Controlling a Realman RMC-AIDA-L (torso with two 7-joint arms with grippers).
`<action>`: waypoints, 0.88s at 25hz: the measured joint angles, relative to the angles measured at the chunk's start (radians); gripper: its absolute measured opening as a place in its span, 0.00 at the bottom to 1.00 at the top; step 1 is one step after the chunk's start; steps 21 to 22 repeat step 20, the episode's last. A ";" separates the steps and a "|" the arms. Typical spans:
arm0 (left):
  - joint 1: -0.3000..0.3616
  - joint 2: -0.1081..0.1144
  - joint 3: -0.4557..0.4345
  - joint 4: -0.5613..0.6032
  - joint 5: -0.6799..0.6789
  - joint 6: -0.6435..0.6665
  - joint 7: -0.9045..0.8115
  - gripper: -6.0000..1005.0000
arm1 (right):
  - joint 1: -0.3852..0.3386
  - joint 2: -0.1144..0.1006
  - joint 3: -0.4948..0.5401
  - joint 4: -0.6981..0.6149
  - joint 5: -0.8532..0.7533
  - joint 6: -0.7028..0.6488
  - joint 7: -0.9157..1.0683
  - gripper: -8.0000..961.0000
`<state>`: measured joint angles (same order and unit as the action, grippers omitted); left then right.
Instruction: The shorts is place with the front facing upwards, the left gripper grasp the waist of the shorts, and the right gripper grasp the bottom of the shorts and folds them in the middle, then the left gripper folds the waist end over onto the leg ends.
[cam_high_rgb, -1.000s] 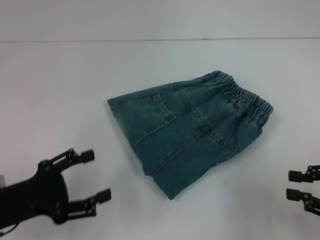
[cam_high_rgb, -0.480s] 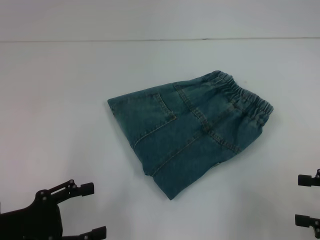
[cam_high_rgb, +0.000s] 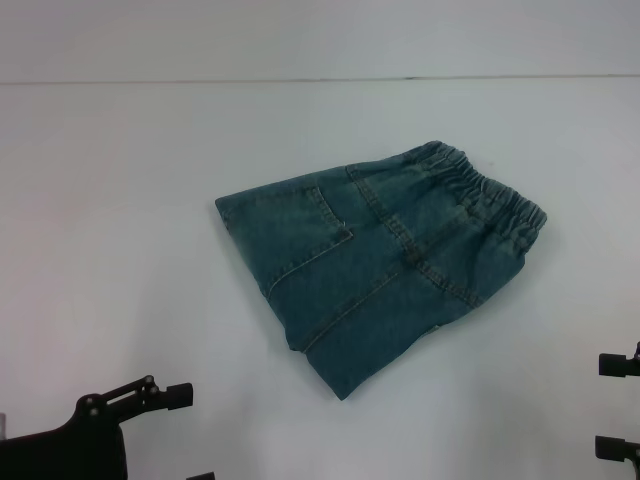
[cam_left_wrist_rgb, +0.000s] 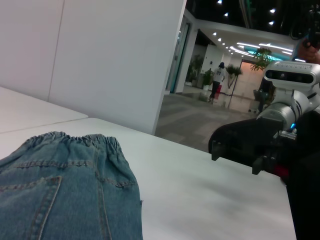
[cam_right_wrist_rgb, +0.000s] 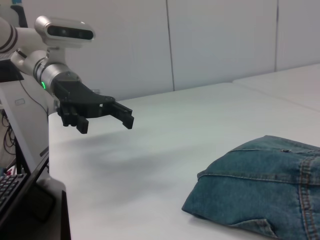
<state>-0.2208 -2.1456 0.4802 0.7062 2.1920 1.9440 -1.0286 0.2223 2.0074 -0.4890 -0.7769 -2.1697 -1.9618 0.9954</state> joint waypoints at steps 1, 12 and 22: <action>0.000 0.000 -0.002 0.000 0.001 0.000 -0.001 0.93 | 0.003 0.000 -0.003 0.000 -0.004 0.000 0.000 0.88; 0.001 0.003 -0.029 0.007 0.006 0.000 -0.013 0.93 | 0.115 0.072 -0.035 0.024 -0.048 0.065 -0.055 0.89; 0.000 0.003 -0.030 0.008 0.007 -0.003 -0.017 0.93 | 0.173 0.080 -0.084 0.104 -0.063 0.159 -0.061 0.89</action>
